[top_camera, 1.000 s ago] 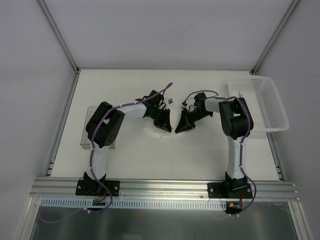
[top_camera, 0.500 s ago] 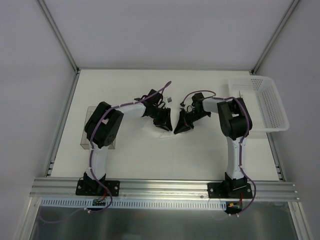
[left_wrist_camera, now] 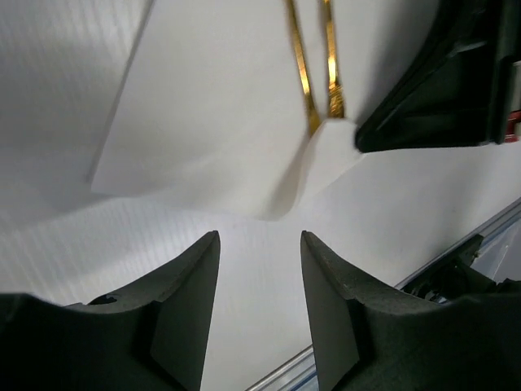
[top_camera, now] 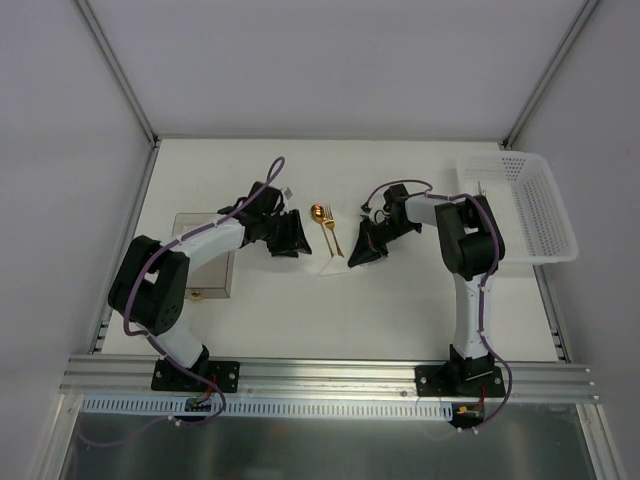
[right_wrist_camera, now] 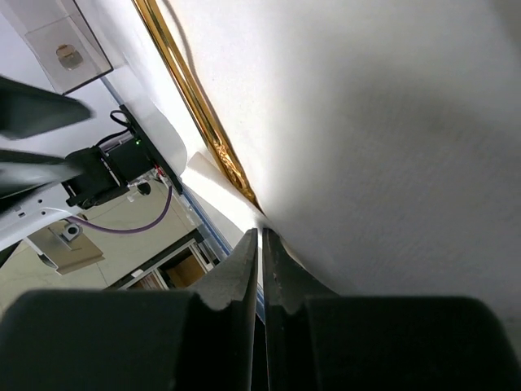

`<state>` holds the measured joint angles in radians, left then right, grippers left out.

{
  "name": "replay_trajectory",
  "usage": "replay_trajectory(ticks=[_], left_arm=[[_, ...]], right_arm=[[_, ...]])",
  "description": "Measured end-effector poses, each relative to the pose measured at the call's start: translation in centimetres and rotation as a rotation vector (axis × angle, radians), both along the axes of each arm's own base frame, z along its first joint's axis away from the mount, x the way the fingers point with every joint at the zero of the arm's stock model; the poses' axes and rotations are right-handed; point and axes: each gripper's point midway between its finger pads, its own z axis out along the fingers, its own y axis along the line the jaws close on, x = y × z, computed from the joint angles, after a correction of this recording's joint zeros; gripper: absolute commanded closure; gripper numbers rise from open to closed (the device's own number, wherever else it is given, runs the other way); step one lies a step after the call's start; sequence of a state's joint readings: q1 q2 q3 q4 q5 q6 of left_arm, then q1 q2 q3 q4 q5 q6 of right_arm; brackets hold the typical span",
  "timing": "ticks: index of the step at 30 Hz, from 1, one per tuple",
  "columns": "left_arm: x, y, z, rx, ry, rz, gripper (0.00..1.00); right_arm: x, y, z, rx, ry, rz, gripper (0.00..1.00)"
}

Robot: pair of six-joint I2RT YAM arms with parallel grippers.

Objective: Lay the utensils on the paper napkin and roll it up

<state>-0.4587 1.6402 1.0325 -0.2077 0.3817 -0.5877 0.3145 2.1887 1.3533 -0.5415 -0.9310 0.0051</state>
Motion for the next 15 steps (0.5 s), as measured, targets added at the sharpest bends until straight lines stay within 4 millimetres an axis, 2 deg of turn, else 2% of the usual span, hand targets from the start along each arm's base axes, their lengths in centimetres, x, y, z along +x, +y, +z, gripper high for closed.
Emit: replay_trajectory(ticks=[5,8,15], left_arm=[[-2.7,1.9,-4.2,0.077,0.153,0.078,0.53],[-3.0,2.7,-5.1,0.103,0.189,0.134,0.52],[-1.9,4.4,-5.9,0.139,0.210,0.274,0.55]], right_arm=[[0.1,0.0,0.0,-0.009,-0.001,-0.008,0.91],[0.2,0.0,0.0,-0.014,0.001,-0.011,0.91],[0.2,-0.1,0.0,-0.019,0.002,-0.014,0.91]])
